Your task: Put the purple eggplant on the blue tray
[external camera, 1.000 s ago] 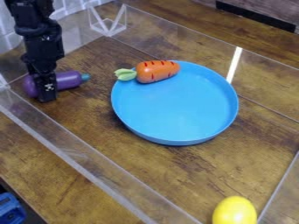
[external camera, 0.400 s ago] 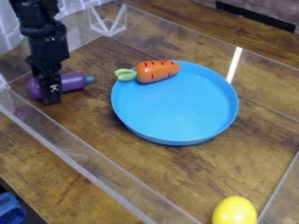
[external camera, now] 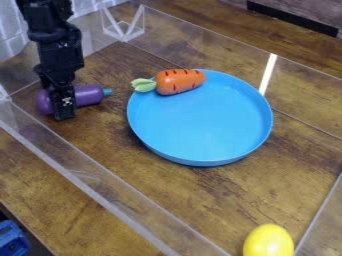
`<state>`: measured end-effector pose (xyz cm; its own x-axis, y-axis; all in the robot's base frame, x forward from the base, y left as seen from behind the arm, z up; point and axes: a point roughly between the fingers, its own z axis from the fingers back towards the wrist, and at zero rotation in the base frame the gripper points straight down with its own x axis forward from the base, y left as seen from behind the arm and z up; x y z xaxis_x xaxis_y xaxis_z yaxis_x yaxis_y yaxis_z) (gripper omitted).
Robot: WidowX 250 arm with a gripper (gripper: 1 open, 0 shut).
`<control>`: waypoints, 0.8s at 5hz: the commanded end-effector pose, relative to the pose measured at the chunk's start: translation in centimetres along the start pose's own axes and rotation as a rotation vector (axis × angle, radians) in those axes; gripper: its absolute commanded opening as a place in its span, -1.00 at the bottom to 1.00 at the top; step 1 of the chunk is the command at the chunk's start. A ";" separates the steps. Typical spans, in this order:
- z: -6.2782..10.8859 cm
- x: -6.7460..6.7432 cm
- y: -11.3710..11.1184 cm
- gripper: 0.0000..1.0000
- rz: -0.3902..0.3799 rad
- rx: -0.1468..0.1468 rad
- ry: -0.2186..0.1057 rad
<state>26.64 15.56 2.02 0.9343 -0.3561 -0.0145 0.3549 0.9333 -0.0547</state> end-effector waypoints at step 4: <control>4.9 2.4 -0.2 -1.00 -0.035 0.086 -0.094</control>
<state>27.72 14.43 4.01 0.9258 -0.3775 0.0176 0.3780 0.9249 -0.0413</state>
